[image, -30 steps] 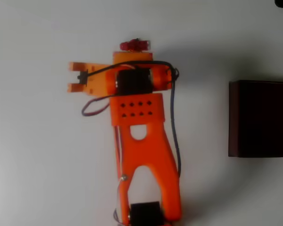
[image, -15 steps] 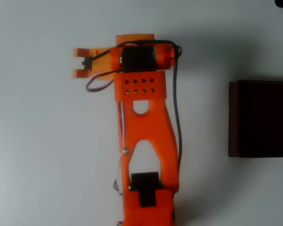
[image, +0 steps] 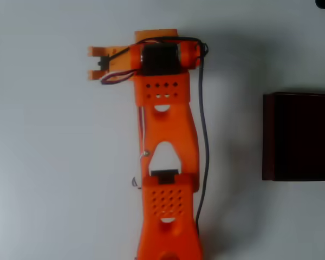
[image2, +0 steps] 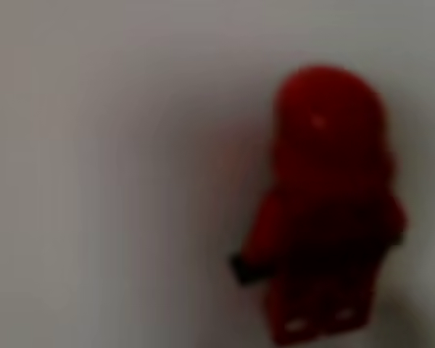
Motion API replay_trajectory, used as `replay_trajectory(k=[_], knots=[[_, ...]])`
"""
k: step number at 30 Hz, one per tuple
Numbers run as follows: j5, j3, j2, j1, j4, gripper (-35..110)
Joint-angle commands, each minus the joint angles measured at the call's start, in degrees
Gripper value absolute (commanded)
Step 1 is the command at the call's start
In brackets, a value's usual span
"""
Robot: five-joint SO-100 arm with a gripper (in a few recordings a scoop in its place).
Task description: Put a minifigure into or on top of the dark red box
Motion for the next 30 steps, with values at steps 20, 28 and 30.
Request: replay_trajectory(k=[20,28,30], knots=[[-2.9,-9.1,-5.4,0.1,-1.1,18],[-3.1,-7.1,-5.7,0.5,-3.4,19],[-2.9,-6.6,-5.7,0.5,-4.0,19]])
